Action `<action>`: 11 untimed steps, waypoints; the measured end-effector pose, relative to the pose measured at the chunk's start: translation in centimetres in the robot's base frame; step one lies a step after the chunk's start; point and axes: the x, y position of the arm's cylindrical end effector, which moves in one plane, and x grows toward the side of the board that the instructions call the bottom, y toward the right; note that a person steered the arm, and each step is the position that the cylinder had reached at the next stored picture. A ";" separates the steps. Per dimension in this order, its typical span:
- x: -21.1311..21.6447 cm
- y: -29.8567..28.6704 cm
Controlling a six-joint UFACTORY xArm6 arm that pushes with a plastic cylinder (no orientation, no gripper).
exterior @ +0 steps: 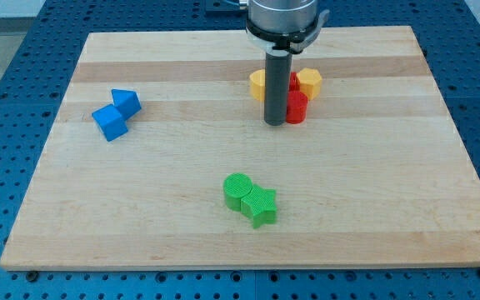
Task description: Move yellow heart closer to the yellow hexagon
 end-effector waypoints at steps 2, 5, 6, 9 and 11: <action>1.5 1.2; 0.6 3.1; 0.4 3.1; 2.8 1.3; 2.9 0.9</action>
